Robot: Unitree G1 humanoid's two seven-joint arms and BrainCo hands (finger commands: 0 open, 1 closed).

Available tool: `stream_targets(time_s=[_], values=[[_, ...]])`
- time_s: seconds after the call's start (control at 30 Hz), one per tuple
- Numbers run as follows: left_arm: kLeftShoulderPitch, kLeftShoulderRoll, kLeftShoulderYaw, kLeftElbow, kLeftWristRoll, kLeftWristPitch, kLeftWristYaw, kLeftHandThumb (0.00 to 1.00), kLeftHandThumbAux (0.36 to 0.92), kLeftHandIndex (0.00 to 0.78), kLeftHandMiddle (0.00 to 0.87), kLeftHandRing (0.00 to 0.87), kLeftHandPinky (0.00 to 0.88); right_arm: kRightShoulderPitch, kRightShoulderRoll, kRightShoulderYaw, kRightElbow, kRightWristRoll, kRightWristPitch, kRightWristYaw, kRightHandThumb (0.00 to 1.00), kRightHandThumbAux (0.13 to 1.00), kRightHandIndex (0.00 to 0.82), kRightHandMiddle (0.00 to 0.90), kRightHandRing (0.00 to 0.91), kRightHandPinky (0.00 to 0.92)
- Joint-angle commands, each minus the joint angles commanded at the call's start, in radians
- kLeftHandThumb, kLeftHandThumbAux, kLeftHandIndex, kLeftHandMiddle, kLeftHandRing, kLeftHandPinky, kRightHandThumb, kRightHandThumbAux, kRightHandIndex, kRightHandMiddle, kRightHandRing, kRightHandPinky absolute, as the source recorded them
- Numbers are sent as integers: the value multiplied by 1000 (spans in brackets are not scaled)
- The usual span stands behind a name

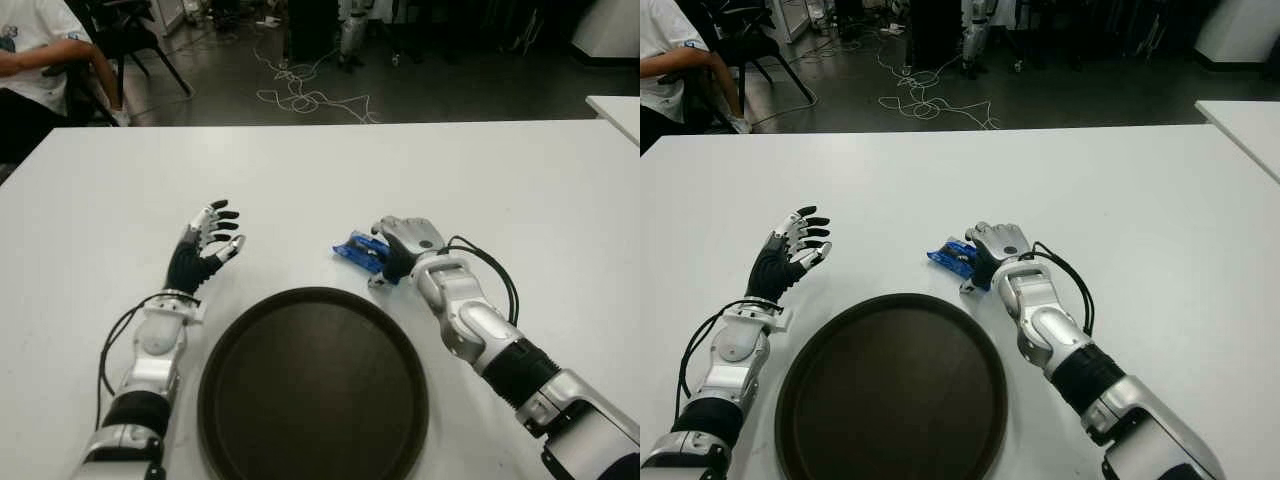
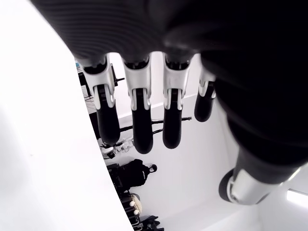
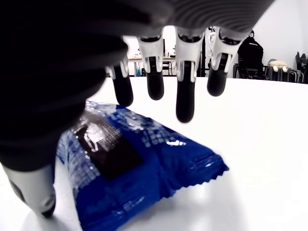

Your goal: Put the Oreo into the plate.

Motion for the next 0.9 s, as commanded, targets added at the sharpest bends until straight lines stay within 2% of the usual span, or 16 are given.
stream_targets(time_s=[0.1, 0.3, 0.53, 0.57, 0.67, 0.77, 0.9], values=[[2, -1, 0, -3, 3, 0, 4, 93, 671, 154, 259, 259, 260, -14, 9, 3, 47, 1, -18, -20, 0, 858, 278, 257, 308, 337], [5, -2, -4, -9, 12, -13, 12, 64, 668, 158, 259, 262, 268, -22, 7, 20, 61, -19, -37, -23, 0, 846, 311, 277, 318, 355], [15, -2, -7, -28, 19, 2, 18, 74, 655, 161, 257, 260, 243, -24, 6, 40, 76, -45, -42, -48, 0, 859, 373, 294, 332, 388], [15, -2, -7, -30, 21, 5, 20, 76, 662, 160, 258, 259, 243, -25, 6, 43, 79, -48, -42, -51, 240, 818, 387, 288, 319, 379], [17, -2, -8, -33, 23, 8, 24, 79, 671, 159, 260, 258, 243, -27, 6, 50, 84, -51, -41, -56, 531, 768, 405, 282, 304, 368], [18, -2, -8, -36, 21, 8, 23, 83, 665, 158, 268, 261, 250, -30, 6, 59, 88, -58, -36, -58, 625, 751, 410, 263, 285, 357], [19, -3, -8, -41, 15, 9, 18, 84, 663, 159, 271, 260, 246, -31, 7, 65, 89, -62, -32, -61, 659, 745, 412, 263, 290, 365]])
